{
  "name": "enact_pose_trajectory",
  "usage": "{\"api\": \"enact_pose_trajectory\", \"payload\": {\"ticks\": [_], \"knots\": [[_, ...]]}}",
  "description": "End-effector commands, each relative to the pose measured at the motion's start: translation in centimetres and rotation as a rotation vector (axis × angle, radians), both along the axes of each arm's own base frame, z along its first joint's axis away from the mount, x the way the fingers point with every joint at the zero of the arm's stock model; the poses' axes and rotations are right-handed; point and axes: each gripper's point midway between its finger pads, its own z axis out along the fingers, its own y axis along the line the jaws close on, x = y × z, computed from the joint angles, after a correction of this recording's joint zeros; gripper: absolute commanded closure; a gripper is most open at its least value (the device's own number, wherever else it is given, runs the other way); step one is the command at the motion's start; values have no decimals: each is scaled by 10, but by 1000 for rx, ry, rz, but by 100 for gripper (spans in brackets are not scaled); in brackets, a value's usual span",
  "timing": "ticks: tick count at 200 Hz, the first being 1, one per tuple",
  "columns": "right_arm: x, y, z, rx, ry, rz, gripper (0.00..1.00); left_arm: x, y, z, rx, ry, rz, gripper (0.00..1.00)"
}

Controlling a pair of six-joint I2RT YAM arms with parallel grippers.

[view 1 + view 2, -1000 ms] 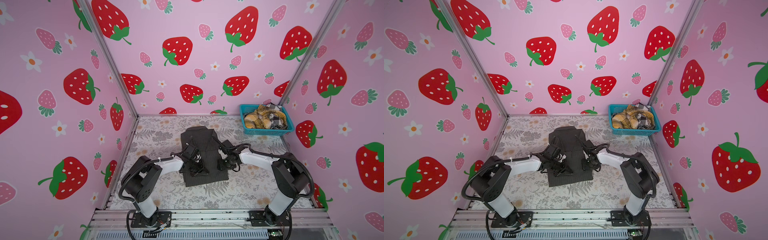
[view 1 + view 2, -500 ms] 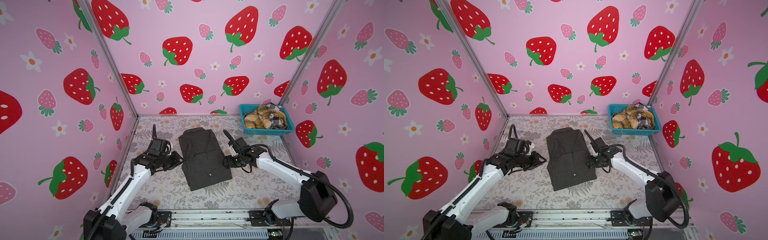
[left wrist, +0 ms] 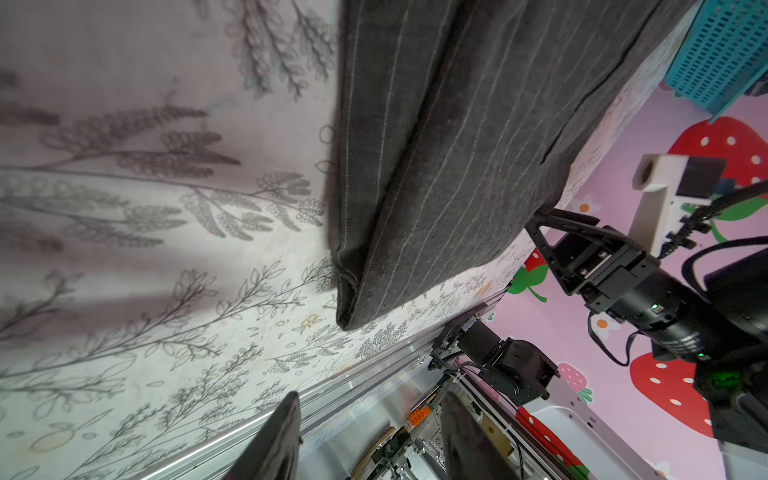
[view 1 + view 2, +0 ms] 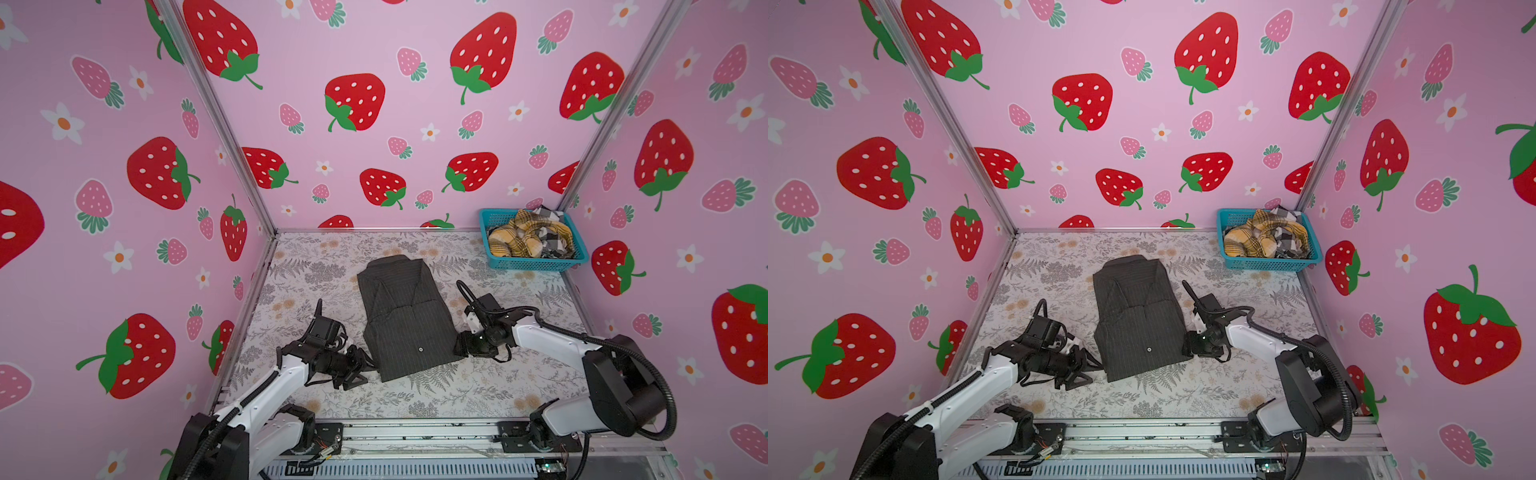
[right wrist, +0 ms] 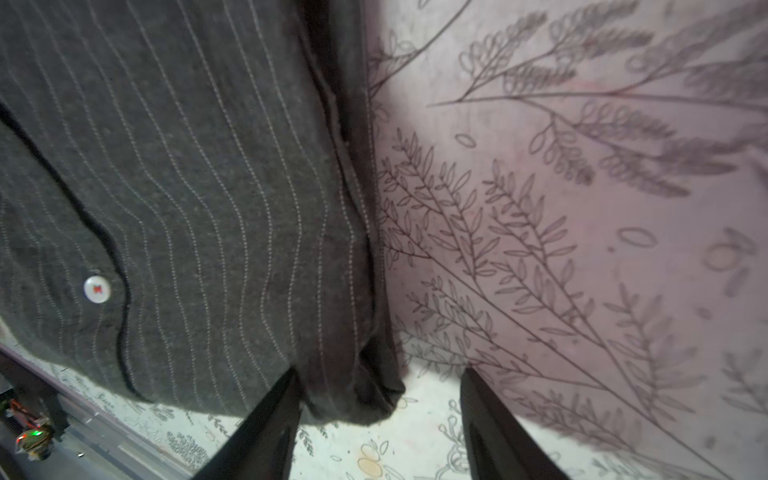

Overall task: Fold and stack the long sleeve shirts
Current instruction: 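Pull the folded shirt toward the robot with both grippers and release, then grasp the grey shirt's near hem corners with both grippers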

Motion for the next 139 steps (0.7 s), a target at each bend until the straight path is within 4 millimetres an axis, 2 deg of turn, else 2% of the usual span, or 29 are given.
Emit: {"api": "enact_pose_trajectory", "payload": {"ticks": [1,26,54,70,88,106,128,132,139], "knots": [[-9,6,-6,31,42,-13,41,16,-8,3,-14,-18,-2,44],[-29,17,-10,46,79,0,48,11,4,-15,87,38,-8,44],[-55,40,-10,118,127,18,64,8,14,-26,139,73,21,40],[-66,53,-6,145,140,37,65,7,14,-29,140,79,21,36],[-59,46,-2,101,104,6,63,6,18,-32,160,86,23,35],[-50,28,-3,50,87,-44,58,7,31,-32,207,86,48,36],[-49,24,-3,58,94,-47,49,13,43,-27,207,63,125,35],[-50,25,-3,62,96,-44,44,14,44,-26,203,59,136,34],[-51,26,-3,68,102,-40,41,15,46,-26,196,57,150,34]]}}
